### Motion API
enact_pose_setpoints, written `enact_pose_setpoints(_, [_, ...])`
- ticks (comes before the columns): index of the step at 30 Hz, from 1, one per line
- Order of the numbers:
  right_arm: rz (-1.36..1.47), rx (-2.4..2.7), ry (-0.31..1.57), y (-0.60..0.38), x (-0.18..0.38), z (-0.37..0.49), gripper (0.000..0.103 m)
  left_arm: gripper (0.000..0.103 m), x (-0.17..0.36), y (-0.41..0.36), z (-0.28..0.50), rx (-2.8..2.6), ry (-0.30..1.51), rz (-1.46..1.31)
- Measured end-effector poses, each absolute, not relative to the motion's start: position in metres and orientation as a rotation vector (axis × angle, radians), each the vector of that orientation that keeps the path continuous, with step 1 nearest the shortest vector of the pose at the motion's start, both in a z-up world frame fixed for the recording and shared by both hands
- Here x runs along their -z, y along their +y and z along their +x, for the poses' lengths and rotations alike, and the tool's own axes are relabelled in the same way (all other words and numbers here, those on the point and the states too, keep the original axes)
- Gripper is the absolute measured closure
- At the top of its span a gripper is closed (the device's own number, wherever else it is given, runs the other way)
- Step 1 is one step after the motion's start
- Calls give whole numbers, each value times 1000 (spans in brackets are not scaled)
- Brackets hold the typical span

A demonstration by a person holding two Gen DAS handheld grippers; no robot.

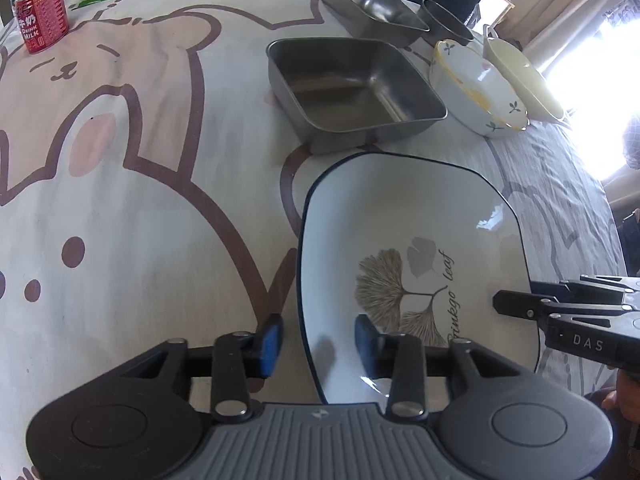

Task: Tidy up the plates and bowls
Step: 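Lower the white plate onto the tablecloth and open the right tool, then move the right tool to the cream two-handled bowl rim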

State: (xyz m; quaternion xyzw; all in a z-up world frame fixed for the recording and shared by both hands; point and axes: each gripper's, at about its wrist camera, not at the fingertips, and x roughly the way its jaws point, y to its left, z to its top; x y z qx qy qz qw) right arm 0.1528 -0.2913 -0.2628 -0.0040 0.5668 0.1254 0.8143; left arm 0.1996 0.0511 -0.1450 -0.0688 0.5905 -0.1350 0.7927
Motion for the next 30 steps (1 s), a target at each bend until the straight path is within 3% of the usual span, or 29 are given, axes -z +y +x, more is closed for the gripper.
enact_pose_setpoints(2, [16, -270, 1198, -294, 262, 151, 52, 46, 142, 52, 197, 290, 1262, -146])
enact_pose_setpoints(8, [61, -275, 1178, -300, 258, 143, 37, 29, 132, 50, 188, 295, 1239, -131])
enact_pose_setpoints(12, [90, -267, 1161, -306, 254, 138, 33, 23, 125, 49, 182, 291, 1222, -122])
enact_pose_setpoints(14, [101, -267, 1156, -311, 253, 135, 25, 15, 123, 48, 179, 290, 1214, -117])
enact_pose_setpoints(20, [100, -287, 1128, -316, 243, 125, 5, 3, 112, 44, 167, 305, 1183, -105])
enact_pose_setpoints(22, [103, -298, 1108, -317, 238, 120, 0, 1, 107, 42, 163, 311, 1169, -101])
enact_pose_setpoints(30, [110, -306, 1033, -327, 213, 103, 0, 0, 66, 31, 146, 366, 1043, -61])
